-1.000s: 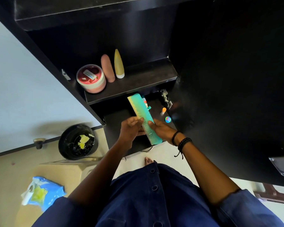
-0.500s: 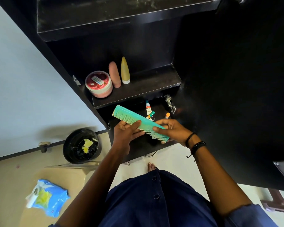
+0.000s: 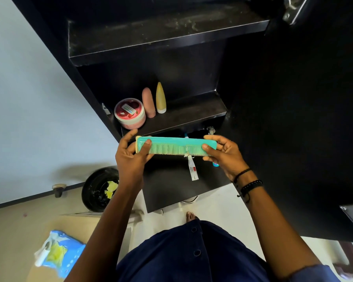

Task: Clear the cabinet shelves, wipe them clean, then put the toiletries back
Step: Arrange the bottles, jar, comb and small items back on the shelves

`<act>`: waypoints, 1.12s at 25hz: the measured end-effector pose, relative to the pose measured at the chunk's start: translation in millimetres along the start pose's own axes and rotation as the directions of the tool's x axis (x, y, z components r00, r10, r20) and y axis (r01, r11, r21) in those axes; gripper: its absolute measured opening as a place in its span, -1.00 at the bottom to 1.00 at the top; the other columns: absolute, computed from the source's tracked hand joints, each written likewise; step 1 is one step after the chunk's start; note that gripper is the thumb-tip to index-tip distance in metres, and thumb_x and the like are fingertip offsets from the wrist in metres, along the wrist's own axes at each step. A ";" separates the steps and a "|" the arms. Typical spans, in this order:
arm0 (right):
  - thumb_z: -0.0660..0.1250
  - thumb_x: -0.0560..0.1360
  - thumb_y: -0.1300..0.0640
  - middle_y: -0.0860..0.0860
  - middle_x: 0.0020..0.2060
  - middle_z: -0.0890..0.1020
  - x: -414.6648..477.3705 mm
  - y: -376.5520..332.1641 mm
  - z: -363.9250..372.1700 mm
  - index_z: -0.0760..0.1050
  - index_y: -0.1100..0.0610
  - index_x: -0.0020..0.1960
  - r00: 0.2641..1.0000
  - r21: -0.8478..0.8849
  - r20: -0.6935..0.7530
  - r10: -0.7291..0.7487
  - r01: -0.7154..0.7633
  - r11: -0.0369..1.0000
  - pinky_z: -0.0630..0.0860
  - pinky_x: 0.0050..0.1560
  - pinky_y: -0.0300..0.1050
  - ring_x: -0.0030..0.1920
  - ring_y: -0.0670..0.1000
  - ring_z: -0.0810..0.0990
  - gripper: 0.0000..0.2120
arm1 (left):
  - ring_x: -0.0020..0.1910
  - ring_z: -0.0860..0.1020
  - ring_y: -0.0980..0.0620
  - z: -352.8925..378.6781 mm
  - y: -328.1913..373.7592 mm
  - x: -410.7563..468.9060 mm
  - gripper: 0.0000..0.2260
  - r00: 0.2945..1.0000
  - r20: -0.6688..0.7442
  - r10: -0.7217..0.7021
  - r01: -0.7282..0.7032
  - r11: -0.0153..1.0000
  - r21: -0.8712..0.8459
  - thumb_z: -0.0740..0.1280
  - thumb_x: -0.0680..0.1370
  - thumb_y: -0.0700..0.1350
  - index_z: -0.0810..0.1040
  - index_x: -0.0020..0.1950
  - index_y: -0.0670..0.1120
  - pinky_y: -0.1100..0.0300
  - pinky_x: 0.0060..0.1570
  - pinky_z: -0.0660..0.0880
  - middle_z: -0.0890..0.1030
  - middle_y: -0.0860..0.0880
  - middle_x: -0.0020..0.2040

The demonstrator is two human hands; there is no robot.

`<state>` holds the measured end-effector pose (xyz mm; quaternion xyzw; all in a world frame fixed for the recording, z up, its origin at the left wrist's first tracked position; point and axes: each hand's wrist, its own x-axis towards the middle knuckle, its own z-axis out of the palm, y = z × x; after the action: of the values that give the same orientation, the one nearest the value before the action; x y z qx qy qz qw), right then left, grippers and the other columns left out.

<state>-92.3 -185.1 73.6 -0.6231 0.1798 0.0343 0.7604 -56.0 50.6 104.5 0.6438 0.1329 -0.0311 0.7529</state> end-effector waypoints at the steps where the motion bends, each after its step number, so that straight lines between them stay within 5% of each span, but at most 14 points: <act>1: 0.37 0.47 0.30 0.09 0.00 0.67 0.7 -2.8 1.9 0.51 0.17 0.18 0.999 0.024 -0.037 -0.029 0.030 0.999 0.64 -0.22 -0.24 -0.04 0.00 0.70 -0.72 | 0.01 0.67 0.07 -0.3 1.8 -2.1 -0.68 1.000 -0.006 0.026 -0.026 1.000 0.018 0.38 0.51 -0.22 0.47 0.25 -0.11 0.23 -0.11 0.62 0.68 0.03 -0.02; 10: 0.31 0.53 0.28 0.19 0.05 0.65 0.4 -42.7 20.7 0.49 0.26 0.22 0.961 0.234 -0.184 -0.206 0.246 0.941 0.63 -0.23 -0.26 -0.06 0.02 0.70 -0.73 | 0.04 0.65 0.12 12.4 52.3 -15.5 -0.77 0.973 -0.075 0.217 -0.218 0.976 -0.005 0.37 0.52 -0.16 0.54 0.18 -0.09 0.32 -0.18 0.59 0.66 0.02 0.04; 22: 0.34 0.50 0.29 0.02 -0.06 0.70 -6.8 -162.6 57.0 0.53 0.19 0.18 0.795 0.181 -0.320 -0.515 0.585 0.791 0.59 -0.24 -0.30 -0.12 -0.06 0.69 -0.75 | 0.05 0.65 0.04 31.3 159.5 -18.2 -0.73 0.845 -0.068 0.530 -0.526 0.847 0.077 0.29 0.53 0.02 0.54 0.17 -0.05 0.02 -0.12 0.65 0.65 -0.07 0.05; 28: 0.36 0.50 0.29 0.07 -0.04 0.69 -2.0 -208.9 61.6 0.52 0.25 0.20 0.721 0.049 -0.330 -0.609 0.657 0.752 0.62 -0.19 -0.28 -0.06 -0.03 0.69 -0.72 | 0.01 0.66 0.07 47.0 192.9 -2.3 -0.80 0.799 -0.002 0.601 -0.599 0.797 0.084 0.23 0.60 -0.11 0.50 0.21 -0.07 0.30 -0.23 0.60 0.63 -0.07 0.03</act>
<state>-22.2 -171.9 279.4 -0.5806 0.0684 -0.3359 0.7385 -8.7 37.0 296.9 0.6822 -0.0681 0.2128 0.6962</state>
